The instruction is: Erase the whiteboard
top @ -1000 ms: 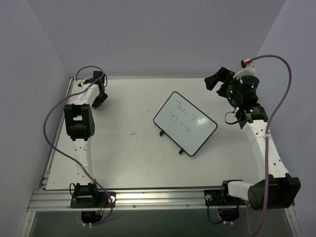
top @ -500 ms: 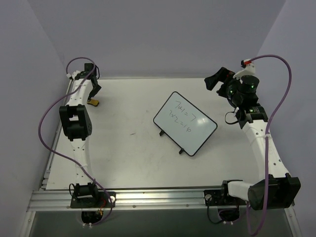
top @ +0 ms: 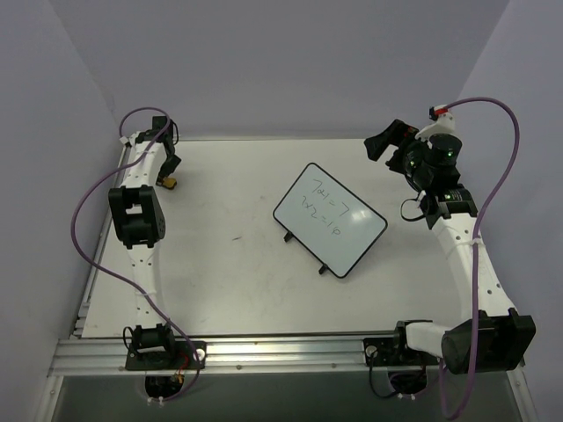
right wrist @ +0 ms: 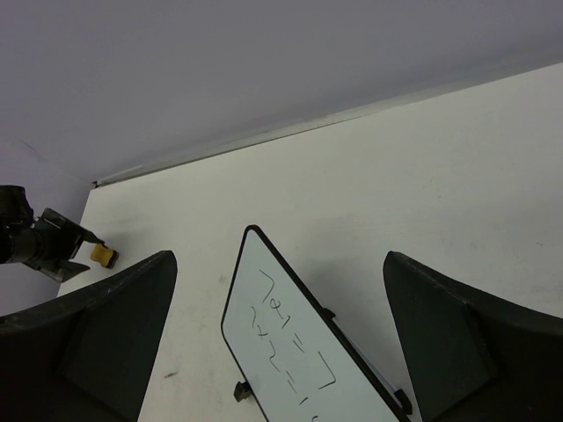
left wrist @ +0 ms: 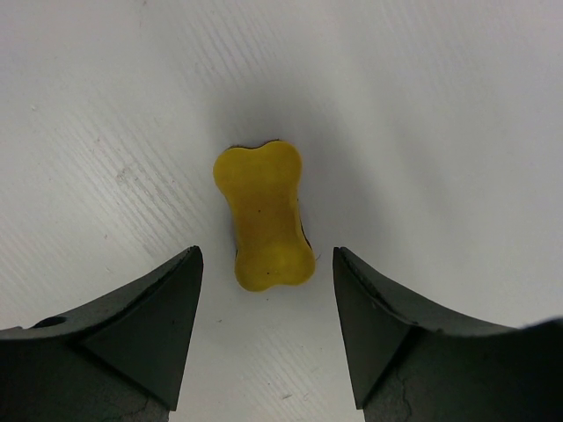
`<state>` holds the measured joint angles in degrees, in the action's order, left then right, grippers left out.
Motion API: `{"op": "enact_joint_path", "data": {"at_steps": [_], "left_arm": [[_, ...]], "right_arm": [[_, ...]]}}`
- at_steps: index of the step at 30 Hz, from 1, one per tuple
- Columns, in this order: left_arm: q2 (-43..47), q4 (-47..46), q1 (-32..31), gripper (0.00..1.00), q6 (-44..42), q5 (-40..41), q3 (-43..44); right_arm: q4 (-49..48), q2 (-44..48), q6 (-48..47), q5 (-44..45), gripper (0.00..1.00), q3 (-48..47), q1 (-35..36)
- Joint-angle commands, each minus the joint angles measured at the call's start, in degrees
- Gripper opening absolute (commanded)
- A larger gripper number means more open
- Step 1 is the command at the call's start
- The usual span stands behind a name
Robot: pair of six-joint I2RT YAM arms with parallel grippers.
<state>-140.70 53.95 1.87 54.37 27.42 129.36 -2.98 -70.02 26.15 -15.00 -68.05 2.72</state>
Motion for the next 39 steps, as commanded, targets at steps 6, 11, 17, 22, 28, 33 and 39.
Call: {"op": "enact_joint_path", "data": {"at_steps": [6,11,17,22,28,33,39], "left_arm": [[-1.3,1.5,0.7,0.7,2.5,-0.1,3.0],[-1.5,1.0,0.8,0.7,3.1,-0.3,2.7],[-2.7,1.8,1.0,0.7,3.5,-0.1,4.5],[-3.3,1.5,1.1,0.68,3.6,-0.4,4.8],[-3.7,1.5,1.2,0.63,3.4,-0.4,4.9],[-3.8,1.8,1.4,0.61,3.4,-0.5,4.8],[-3.9,1.6,1.6,0.61,3.6,-0.8,4.2]], "right_arm": [[-2.1,0.5,-1.1,-0.4,1.0,0.2,0.4],[-2.1,0.6,-1.2,-0.5,1.0,0.1,0.4],[-2.2,0.5,-1.3,-0.6,1.0,0.4,0.4],[-2.2,0.6,-1.3,-0.4,1.0,0.7,0.4],[-2.4,0.5,-1.3,-0.4,1.0,0.9,0.5],[-2.3,0.5,-1.4,-0.3,1.0,1.2,0.5],[-2.2,0.4,-1.4,-0.4,1.0,1.3,0.4]]}}
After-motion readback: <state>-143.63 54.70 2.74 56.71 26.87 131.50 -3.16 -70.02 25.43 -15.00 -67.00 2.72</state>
